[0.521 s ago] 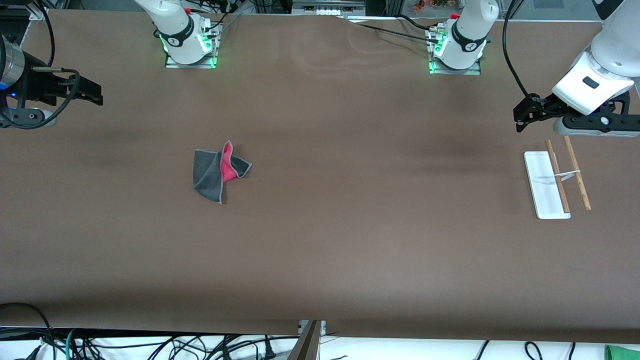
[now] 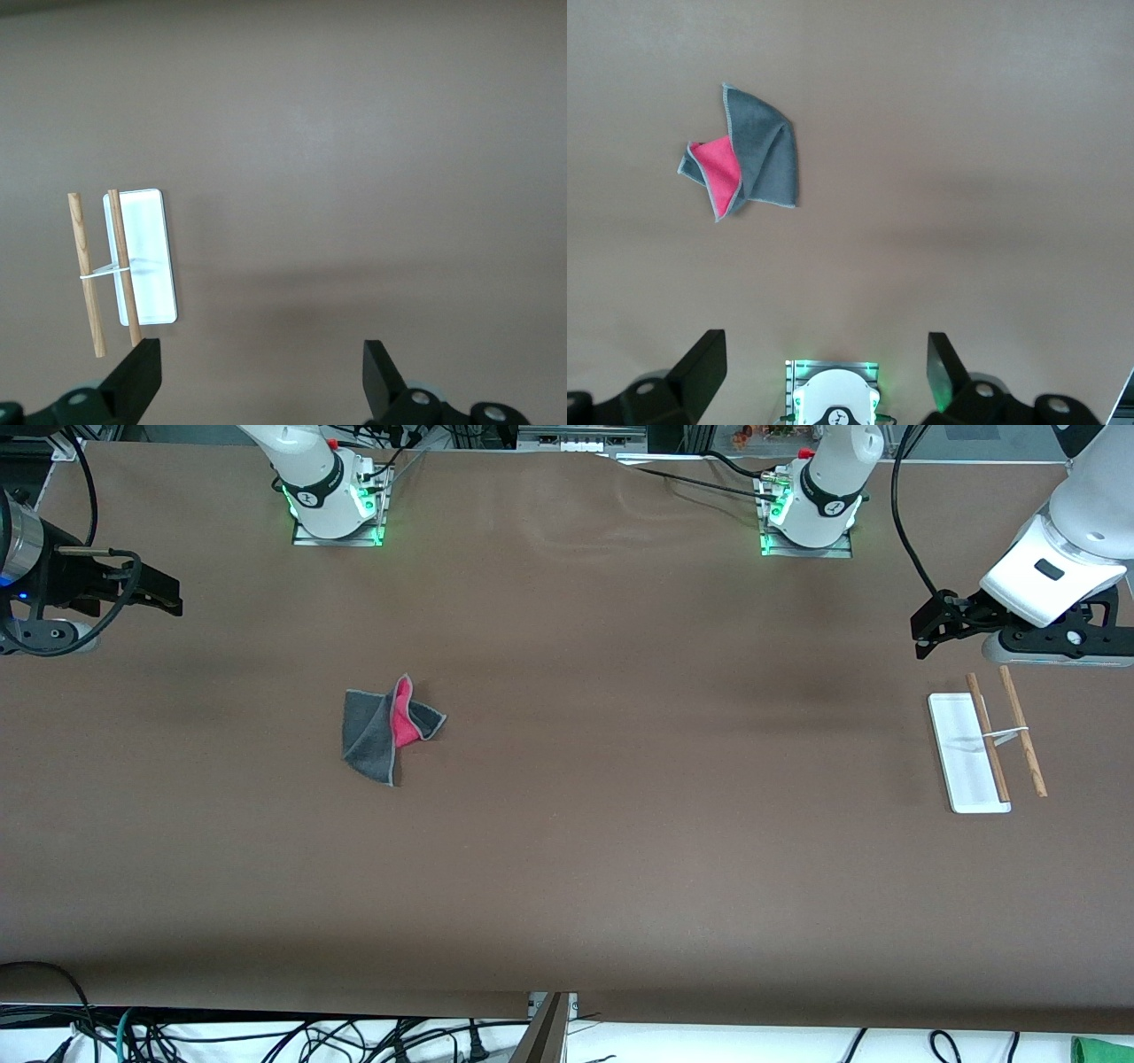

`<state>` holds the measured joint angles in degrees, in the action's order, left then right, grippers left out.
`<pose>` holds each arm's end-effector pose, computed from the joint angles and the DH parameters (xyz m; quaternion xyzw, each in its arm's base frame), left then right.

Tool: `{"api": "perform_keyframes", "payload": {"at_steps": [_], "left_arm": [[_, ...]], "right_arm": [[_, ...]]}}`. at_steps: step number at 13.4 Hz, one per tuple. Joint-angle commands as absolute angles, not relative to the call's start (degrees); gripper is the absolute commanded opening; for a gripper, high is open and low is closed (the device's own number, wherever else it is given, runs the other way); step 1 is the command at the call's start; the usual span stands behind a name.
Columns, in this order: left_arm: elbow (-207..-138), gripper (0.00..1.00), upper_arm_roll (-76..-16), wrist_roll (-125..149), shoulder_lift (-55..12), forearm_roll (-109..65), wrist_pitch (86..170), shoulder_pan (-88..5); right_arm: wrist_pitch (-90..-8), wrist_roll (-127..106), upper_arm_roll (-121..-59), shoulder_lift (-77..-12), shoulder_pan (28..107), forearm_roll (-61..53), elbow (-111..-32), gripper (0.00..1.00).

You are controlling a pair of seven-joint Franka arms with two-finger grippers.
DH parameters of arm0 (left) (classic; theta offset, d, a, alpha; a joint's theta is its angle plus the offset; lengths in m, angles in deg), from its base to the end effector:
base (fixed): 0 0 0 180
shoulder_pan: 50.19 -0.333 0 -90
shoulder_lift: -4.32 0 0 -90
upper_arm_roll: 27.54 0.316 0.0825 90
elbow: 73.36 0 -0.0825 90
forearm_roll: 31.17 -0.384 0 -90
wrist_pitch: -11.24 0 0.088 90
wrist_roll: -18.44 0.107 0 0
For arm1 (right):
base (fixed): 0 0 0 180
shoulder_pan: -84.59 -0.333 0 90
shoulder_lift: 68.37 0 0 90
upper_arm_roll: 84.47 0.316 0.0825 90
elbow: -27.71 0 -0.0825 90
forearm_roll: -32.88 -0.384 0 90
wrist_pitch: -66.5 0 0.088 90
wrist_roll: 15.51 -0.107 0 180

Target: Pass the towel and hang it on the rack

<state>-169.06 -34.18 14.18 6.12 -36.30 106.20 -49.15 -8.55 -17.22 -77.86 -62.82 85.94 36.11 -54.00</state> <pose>0.5474 -0.0658 0.6026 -0.9983 0.0333 -0.0139 0.0452 0.5541 0.0404 0.6176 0.9938 0.0268 -0.1045 0.0287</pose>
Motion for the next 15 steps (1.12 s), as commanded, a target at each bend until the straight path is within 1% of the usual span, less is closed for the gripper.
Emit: {"api": "perform_keyframes", "payload": {"at_steps": [1, 4, 7, 11, 15], "left_arm": [[-167.1, 1.00, -34.3, 14.0, 5.3, -36.2, 104.8, -49.0], [-167.0, 1.00, -34.3, 14.1, 4.8, -36.2, 104.8, -49.0], [-167.0, 1.00, -34.3, 14.1, 4.8, -36.2, 104.8, -49.0], [-167.0, 1.00, -34.3, 14.0, 4.8, -36.2, 104.8, -49.0], [-167.1, 1.00, -34.3, 14.0, 4.8, -36.2, 104.8, -49.2]], "right_arm": [[-9.6, -17.6, -77.7, -61.8, 83.5, 35.5, -52.8, 1.00], [-10.3, -17.6, -77.7, -58.5, 79.6, 35.5, -53.0, 1.00], [-12.2, -17.5, -77.7, -51.9, 75.2, 35.3, -53.1, 1.00], [-22.0, -17.5, -77.7, -44.2, 70.2, 34.1, -53.1, 1.00], [-26.9, -16.7, -77.7, -37.2, 67.9, 34.2, -53.4, 1.00]]}}
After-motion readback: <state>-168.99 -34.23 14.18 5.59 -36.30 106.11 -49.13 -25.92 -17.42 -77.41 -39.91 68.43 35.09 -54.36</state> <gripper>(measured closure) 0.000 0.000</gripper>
